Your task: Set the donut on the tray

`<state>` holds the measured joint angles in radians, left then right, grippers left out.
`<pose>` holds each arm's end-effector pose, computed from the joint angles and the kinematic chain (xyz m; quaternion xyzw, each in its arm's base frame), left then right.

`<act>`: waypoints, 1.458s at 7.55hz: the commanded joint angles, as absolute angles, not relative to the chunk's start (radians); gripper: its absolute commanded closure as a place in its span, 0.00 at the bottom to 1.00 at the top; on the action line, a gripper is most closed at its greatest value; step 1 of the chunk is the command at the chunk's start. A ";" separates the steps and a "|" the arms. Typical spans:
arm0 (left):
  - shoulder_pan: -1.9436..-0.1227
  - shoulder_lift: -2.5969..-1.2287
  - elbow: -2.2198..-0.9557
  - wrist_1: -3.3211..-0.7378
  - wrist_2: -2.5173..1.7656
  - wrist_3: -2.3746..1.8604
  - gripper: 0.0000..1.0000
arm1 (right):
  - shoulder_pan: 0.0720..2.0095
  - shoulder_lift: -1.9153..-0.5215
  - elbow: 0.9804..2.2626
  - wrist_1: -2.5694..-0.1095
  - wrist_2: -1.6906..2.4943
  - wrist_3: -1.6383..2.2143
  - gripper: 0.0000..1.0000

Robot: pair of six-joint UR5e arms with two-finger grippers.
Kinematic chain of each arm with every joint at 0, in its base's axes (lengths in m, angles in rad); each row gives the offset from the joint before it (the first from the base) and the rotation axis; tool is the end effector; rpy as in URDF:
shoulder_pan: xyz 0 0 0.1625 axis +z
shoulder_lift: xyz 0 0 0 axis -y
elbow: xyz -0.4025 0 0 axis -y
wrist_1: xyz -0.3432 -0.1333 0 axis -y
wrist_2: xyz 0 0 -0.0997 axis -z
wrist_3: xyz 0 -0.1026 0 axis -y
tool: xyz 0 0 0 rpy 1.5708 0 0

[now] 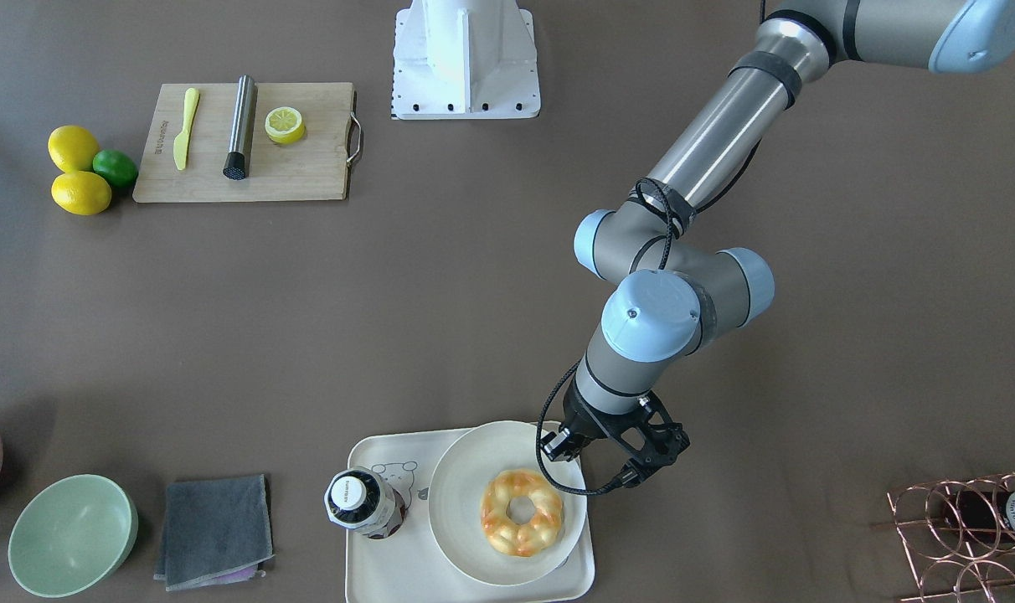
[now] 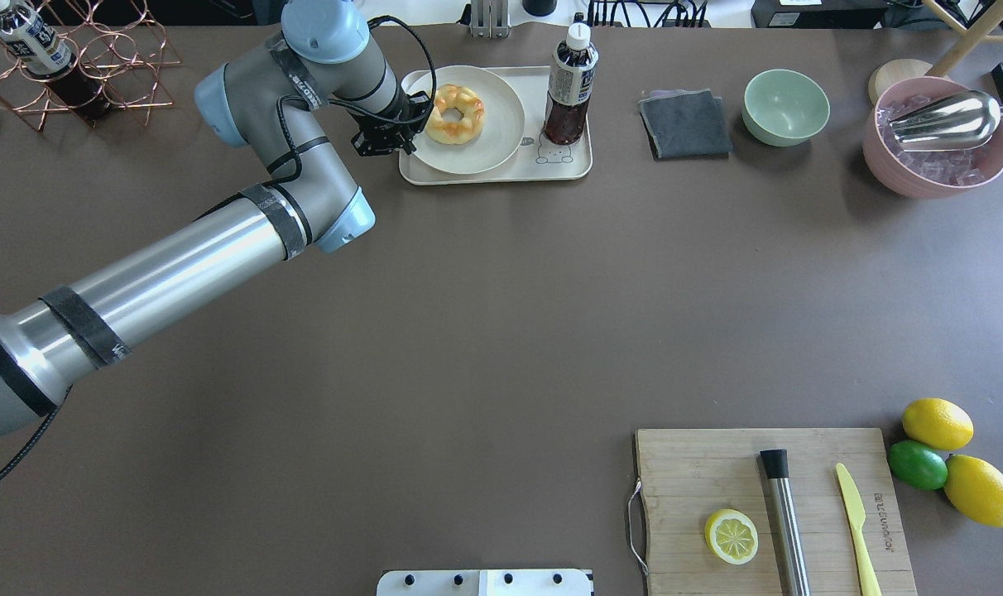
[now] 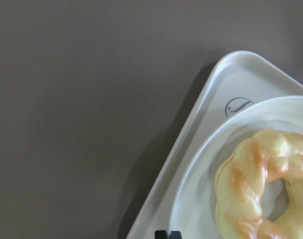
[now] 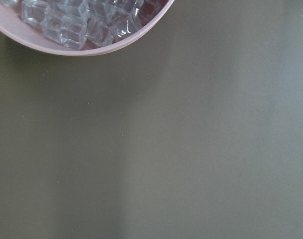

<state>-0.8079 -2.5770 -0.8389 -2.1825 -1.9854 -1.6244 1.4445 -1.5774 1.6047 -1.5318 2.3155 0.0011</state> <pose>0.4906 -0.6463 0.2671 -0.0184 0.4585 -0.2890 0.8402 0.0072 -0.4494 0.6243 0.0077 -0.3648 -0.0703 0.9284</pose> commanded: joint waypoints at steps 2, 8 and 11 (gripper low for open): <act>-0.773 -2.574 -0.841 -2.210 -1.876 -1.624 0.02 | 1.460 -1.583 1.606 -1.532 2.335 0.006 0.00; -0.790 -2.527 -0.969 -2.175 -1.934 -1.620 0.02 | 1.473 -1.589 1.606 -1.532 2.336 -0.002 0.00; -0.905 -2.280 -1.448 -1.856 -2.103 -1.457 0.02 | 1.482 -1.601 1.605 -1.531 2.333 0.006 0.00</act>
<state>-0.8360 -2.4161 -1.1760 -2.0578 -2.0289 -1.5850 1.4754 -1.5919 1.6040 -1.5319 2.3343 0.0010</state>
